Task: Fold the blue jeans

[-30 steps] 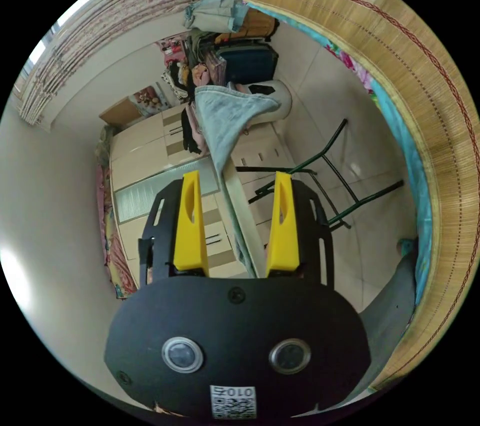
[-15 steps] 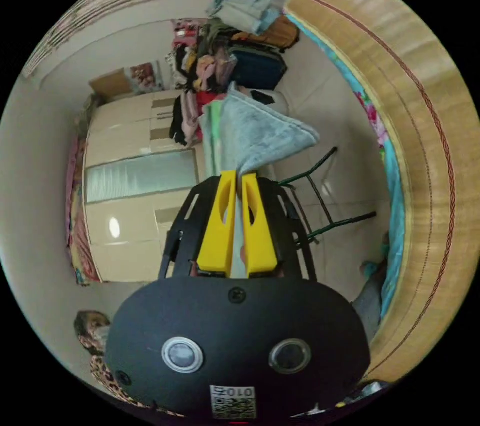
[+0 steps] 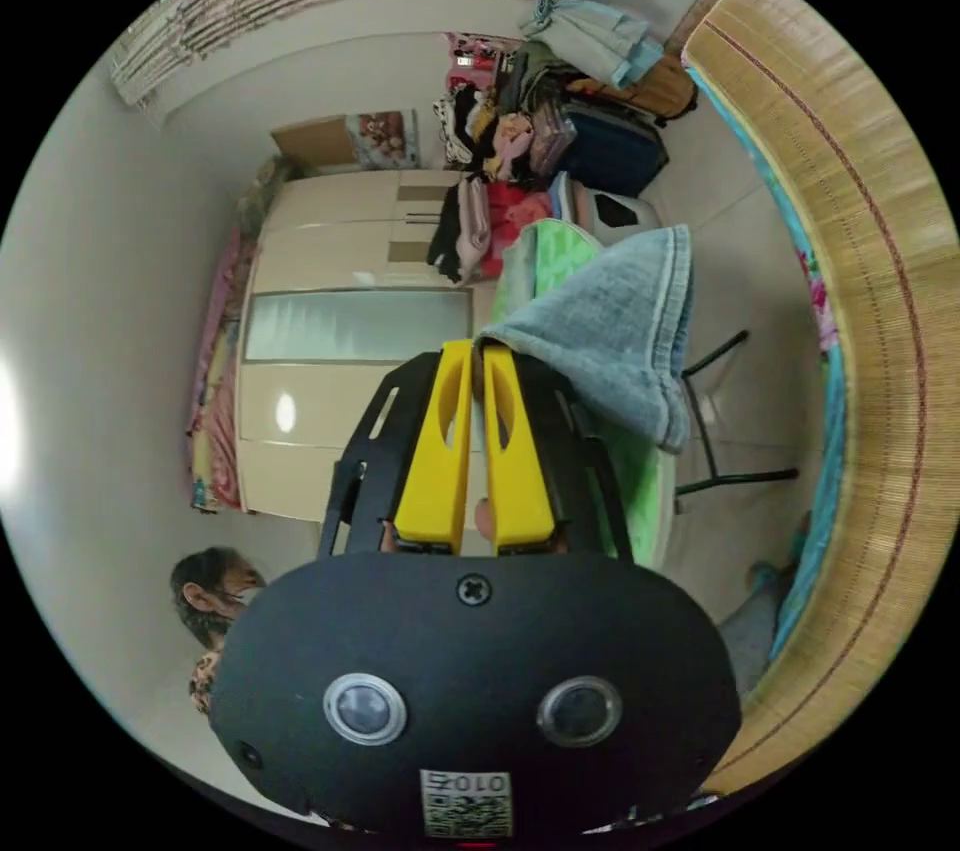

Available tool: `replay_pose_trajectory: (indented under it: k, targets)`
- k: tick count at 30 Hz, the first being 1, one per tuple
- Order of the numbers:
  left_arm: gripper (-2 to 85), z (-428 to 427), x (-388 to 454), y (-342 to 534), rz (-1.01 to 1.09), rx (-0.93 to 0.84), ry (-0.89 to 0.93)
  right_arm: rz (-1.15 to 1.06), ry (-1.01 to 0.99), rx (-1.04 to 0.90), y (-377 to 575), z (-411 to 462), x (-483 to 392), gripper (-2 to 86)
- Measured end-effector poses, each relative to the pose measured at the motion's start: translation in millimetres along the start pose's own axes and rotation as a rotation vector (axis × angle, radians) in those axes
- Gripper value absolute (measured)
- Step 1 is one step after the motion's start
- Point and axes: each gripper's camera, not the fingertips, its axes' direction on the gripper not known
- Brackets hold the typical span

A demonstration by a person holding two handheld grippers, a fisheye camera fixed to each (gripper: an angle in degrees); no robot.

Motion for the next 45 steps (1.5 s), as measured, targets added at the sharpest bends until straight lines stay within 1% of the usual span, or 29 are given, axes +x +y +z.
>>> replay_pose_trajectory:
  k: [2, 5, 8, 10, 11, 13, 14, 16, 17, 19, 20, 22, 23, 25, 27, 30, 32, 33, 34, 35, 36, 39, 42, 45]
  targets:
    - [8.5, -1, 23, -4, 0.027, -0.003, -0.021, -0.015, -0.030, -0.006, -13, 14, -10, 4.0]
    - [8.5, 2, 54, -21, 0.098, -0.036, -0.051, -0.103, 0.001, -0.082, -47, 57, -44, 4.0]
    - [8.6, 12, 84, -55, 0.163, -0.084, -0.064, -0.163, -0.013, -0.145, -84, 122, -81, 3.9]
    - [8.7, 22, 95, -86, 0.167, -0.105, -0.071, -0.223, -0.002, -0.179, -113, 186, -109, 3.9]
    - [8.7, 30, 98, -110, 0.155, -0.117, -0.060, -0.232, 0.013, -0.181, -121, 204, -114, 3.9]
    - [8.8, 48, 93, -151, 0.123, -0.125, -0.011, -0.235, 0.071, -0.182, -150, 280, -120, 4.0]
    - [8.8, 64, 83, -179, 0.083, -0.123, 0.018, -0.234, 0.099, -0.187, -157, 300, -118, 4.0]
    - [8.8, 99, 58, -221, 0.007, -0.164, 0.074, -0.158, 0.215, -0.193, -180, 375, -94, 4.0]
    - [8.7, 121, 38, -243, -0.050, -0.181, 0.065, -0.133, 0.217, -0.205, -184, 392, -85, 4.0]
    - [8.8, 147, 9, -262, -0.163, -0.193, 0.031, -0.006, 0.189, -0.253, -197, 446, -52, 3.9]
    - [8.9, 160, -2, -270, -0.185, -0.202, 0.051, 0.005, 0.188, -0.257, -198, 456, -48, 3.9]
    - [9.1, 172, -9, -278, -0.187, -0.198, 0.120, -0.033, 0.259, -0.250, -203, 486, -45, 3.9]
    - [9.1, 173, -9, -282, -0.194, -0.191, 0.127, -0.044, 0.273, -0.255, -205, 492, -46, 3.9]
    - [9.1, 172, -1, -289, -0.158, -0.209, 0.125, -0.070, 0.293, -0.252, -217, 508, -53, 3.9]
    - [9.2, 170, 10, -295, -0.101, -0.226, 0.077, -0.098, 0.294, -0.264, -226, 523, -59, 3.9]
    - [9.4, 166, 22, -296, -0.070, -0.207, 0.081, -0.119, 0.263, -0.270, -234, 548, -68, 4.0]
    - [9.4, 164, 29, -302, -0.032, -0.197, 0.004, -0.148, 0.347, -0.265, -240, 565, -70, 4.1]
    - [9.5, 167, 27, -304, -0.036, -0.203, 0.002, -0.110, 0.428, -0.267, -246, 576, -63, 4.3]
    - [9.5, 173, 20, -309, -0.076, -0.210, 0.043, -0.071, 0.456, -0.298, -253, 588, -54, 4.5]
    - [9.5, 176, 13, -311, -0.123, -0.196, 0.094, -0.063, 0.448, -0.331, -256, 594, -49, 4.7]
    - [9.5, 177, 12, -312, -0.133, -0.186, 0.103, -0.046, 0.412, -0.372, -260, 604, -43, 5.3]
    - [9.4, 179, 16, -312, -0.127, -0.167, 0.110, -0.064, 0.311, -0.414, -268, 620, -43, 8.5]
    - [9.4, 179, 24, -315, -0.097, -0.170, 0.095, -0.016, 0.333, -0.437, -278, 627, -46, 9.0]
    - [9.2, 185, 23, -318, -0.115, -0.169, 0.124, 0.052, 0.304, -0.451, -290, 622, -50, 8.5]
